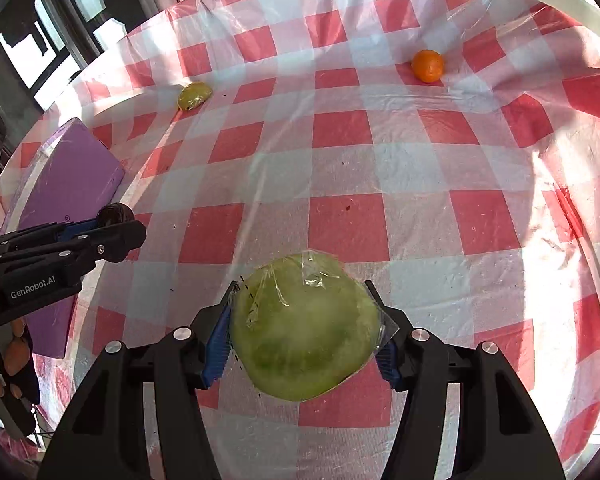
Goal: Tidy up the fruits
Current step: 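Carry the green pomelo and passion fruit into the white box and open both tools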
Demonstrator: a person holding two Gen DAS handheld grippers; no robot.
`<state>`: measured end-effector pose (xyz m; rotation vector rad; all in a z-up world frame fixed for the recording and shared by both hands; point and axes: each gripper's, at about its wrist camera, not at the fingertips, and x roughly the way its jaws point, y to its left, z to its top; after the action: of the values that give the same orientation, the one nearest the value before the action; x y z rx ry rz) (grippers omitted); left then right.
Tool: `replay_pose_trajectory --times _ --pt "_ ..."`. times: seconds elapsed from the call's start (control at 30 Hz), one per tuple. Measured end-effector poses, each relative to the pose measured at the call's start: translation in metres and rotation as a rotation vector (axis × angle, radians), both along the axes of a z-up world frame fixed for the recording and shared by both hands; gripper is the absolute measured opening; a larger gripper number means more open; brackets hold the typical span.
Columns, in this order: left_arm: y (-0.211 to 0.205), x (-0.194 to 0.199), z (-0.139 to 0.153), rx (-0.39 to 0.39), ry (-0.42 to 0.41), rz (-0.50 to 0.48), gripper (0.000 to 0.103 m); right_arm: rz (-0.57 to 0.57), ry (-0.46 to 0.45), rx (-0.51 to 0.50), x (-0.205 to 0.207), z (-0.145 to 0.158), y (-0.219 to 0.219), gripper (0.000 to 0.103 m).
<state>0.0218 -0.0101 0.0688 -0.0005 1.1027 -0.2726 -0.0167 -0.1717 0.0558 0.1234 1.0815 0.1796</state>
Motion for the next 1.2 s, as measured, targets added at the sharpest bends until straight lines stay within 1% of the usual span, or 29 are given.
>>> replay_pose_trajectory --times 0.17,0.37,0.57,0.83,1.0,1.1,1.2 --pt "0.005 -0.014 0.023 -0.021 -0.050 -0.071 0.039 -0.029 -0.002 0.009 -0.019 0.010 0.020 0.058" --pt "0.013 -0.025 0.043 -0.045 -0.097 -0.139 0.039 -0.072 -0.021 0.008 -0.033 0.025 0.038 0.058" --pt "0.035 -0.033 0.061 -0.077 -0.151 -0.164 0.039 -0.092 -0.037 0.004 -0.048 0.038 0.058 0.058" --pt "0.089 -0.040 0.086 -0.114 -0.222 -0.116 0.039 -0.045 -0.073 0.009 -0.048 0.051 0.106 0.058" --pt "0.129 -0.048 0.088 -0.112 -0.235 -0.063 0.039 0.011 -0.093 0.018 -0.045 0.062 0.142 0.058" --pt "0.157 -0.051 0.084 -0.106 -0.226 -0.007 0.039 0.071 -0.102 0.032 -0.042 0.069 0.168 0.058" --pt "0.189 -0.053 0.081 -0.087 -0.220 0.068 0.039 0.167 -0.125 0.039 -0.040 0.079 0.202 0.058"
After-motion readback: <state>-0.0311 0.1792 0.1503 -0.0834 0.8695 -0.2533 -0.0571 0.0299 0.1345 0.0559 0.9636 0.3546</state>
